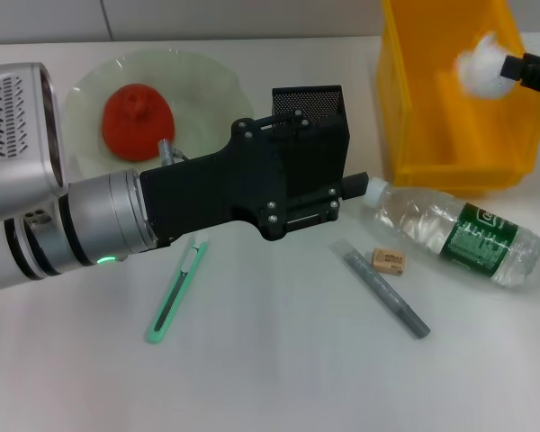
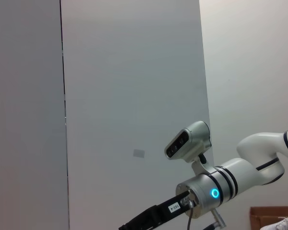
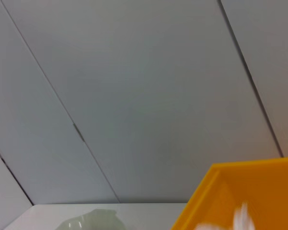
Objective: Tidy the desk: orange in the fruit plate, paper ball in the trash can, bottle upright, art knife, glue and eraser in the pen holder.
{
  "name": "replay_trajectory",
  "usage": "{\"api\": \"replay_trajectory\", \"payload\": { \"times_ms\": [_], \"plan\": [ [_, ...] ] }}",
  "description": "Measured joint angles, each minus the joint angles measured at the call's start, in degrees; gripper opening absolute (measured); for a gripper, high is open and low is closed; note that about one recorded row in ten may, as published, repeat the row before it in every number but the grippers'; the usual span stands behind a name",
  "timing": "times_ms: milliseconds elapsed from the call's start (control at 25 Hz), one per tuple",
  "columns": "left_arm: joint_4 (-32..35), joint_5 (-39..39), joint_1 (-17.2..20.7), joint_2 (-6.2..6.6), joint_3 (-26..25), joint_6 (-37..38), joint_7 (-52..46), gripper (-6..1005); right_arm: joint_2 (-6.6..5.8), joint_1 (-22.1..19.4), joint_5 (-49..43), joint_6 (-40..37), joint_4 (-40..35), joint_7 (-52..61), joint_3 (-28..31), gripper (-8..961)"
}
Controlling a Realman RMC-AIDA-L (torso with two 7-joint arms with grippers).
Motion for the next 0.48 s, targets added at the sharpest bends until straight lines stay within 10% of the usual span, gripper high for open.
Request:
{"api": "replay_trajectory", "payload": {
  "times_ms": [480],
  "plan": [
    [0.0,0.0,-0.1,0.00,-0.1,-0.2,0.0,656,0.60,0.0,0.0,-2.0,-1.3,0.3,-1.5,606]
  ]
}}
